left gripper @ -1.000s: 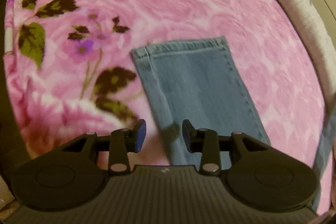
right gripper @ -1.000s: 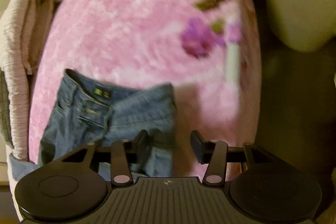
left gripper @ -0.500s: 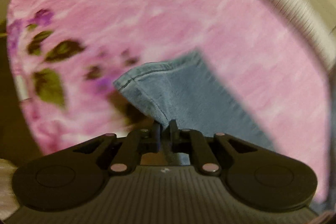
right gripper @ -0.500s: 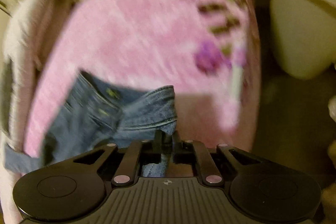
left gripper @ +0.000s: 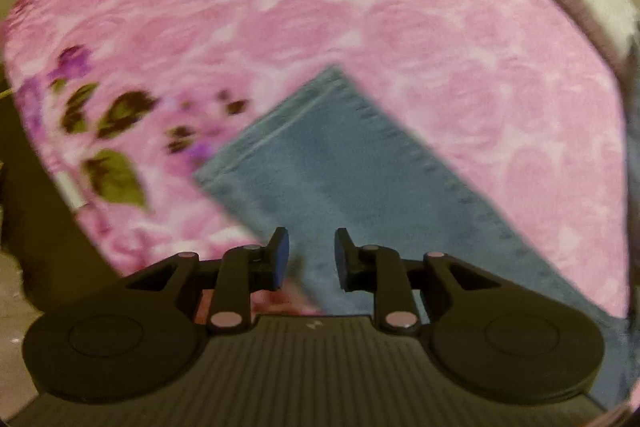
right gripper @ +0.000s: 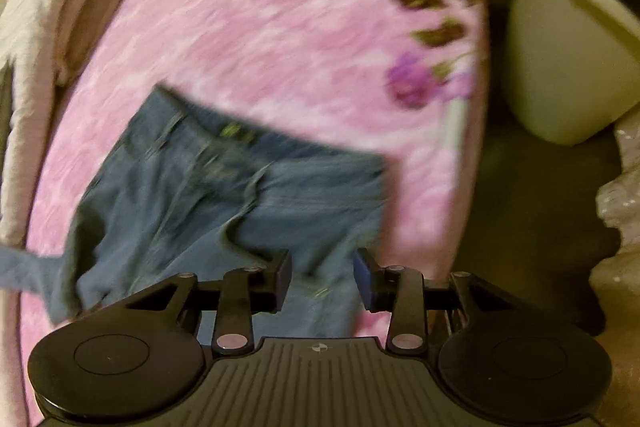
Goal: Fold clothes
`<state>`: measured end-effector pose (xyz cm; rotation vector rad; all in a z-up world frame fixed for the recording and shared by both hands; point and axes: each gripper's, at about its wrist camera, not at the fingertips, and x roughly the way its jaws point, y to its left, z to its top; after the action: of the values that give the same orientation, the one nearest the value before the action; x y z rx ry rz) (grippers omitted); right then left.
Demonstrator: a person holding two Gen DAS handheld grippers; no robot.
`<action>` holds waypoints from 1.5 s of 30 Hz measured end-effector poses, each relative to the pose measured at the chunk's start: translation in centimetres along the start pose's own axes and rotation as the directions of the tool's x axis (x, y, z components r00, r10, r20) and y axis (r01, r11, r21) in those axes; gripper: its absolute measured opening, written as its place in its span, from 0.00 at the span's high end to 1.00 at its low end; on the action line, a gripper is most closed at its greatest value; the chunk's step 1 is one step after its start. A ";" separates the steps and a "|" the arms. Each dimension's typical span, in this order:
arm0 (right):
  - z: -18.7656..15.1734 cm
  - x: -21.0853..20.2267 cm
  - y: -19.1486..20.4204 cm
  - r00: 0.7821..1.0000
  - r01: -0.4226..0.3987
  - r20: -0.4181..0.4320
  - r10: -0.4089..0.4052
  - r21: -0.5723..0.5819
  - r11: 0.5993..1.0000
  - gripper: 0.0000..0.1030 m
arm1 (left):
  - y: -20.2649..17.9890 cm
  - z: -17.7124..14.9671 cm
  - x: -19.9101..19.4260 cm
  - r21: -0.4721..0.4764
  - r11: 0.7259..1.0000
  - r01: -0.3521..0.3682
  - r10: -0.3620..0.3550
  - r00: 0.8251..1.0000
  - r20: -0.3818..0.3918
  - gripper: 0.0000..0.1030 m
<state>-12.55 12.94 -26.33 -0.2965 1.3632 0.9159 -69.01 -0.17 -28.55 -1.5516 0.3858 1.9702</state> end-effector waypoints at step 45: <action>3.6 16.0 23.0 0.997 -0.075 -0.033 0.067 -0.451 0.889 0.62 | -41.1 13.5 15.7 0.331 0.808 0.488 -0.440 0.872 -0.214 0.72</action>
<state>-27.24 36.15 -32.90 -0.6144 1.1675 1.2953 -56.70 43.79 -34.37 -1.3628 0.3652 1.3302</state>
